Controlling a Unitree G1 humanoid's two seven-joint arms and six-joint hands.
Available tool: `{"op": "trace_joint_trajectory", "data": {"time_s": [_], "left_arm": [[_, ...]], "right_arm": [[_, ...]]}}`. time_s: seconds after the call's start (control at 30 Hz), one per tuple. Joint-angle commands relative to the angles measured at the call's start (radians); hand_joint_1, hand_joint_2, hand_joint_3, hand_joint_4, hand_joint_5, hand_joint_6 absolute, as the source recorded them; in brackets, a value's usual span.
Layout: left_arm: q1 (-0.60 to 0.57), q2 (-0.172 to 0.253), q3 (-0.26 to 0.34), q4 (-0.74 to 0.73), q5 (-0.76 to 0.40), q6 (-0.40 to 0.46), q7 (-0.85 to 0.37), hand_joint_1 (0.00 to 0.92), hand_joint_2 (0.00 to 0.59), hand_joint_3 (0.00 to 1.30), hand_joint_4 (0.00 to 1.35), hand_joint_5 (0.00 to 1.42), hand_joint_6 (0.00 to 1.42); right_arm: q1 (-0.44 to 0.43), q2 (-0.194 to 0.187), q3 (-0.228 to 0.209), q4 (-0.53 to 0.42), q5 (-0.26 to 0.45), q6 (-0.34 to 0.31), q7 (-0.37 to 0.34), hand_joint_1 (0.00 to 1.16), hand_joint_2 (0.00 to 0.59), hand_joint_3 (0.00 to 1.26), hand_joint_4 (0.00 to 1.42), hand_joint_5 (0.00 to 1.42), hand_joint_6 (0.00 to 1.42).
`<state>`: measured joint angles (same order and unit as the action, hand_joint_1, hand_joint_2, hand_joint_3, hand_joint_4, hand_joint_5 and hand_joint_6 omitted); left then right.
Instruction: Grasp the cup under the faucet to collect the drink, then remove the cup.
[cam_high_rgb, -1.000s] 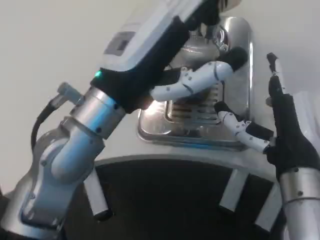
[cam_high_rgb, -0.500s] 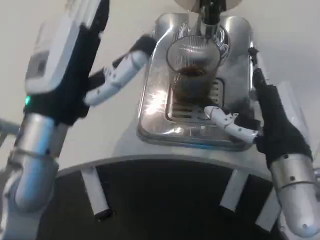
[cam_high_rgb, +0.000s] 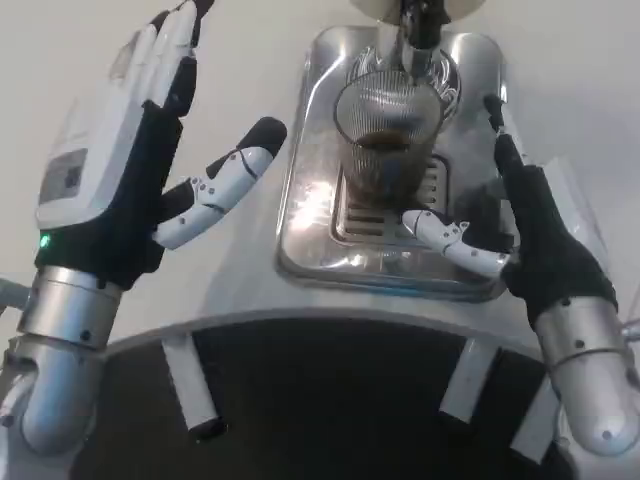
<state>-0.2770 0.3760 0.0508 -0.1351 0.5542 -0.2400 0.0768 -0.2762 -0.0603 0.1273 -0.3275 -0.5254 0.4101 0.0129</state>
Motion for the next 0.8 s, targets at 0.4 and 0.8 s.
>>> {"op": "trace_joint_trajectory", "data": {"time_s": [0.4, 0.8], "left_arm": [[0.052, 0.000, -0.013, -0.052, 0.006, 0.033, 0.009, 0.000, 0.248, 0.00, 0.00, 0.00, 0.00], [0.044, -0.001, -0.001, -0.052, -0.012, 0.041, 0.010, 0.000, 0.250, 0.00, 0.00, 0.00, 0.00]], "right_arm": [[-0.126, -0.008, 0.032, 0.148, 0.059, -0.055, -0.015, 0.69, 0.267, 0.02, 0.00, 0.03, 0.18], [-0.168, -0.006, 0.056, 0.237, 0.061, -0.086, -0.046, 0.69, 0.269, 0.02, 0.00, 0.03, 0.18]]}}
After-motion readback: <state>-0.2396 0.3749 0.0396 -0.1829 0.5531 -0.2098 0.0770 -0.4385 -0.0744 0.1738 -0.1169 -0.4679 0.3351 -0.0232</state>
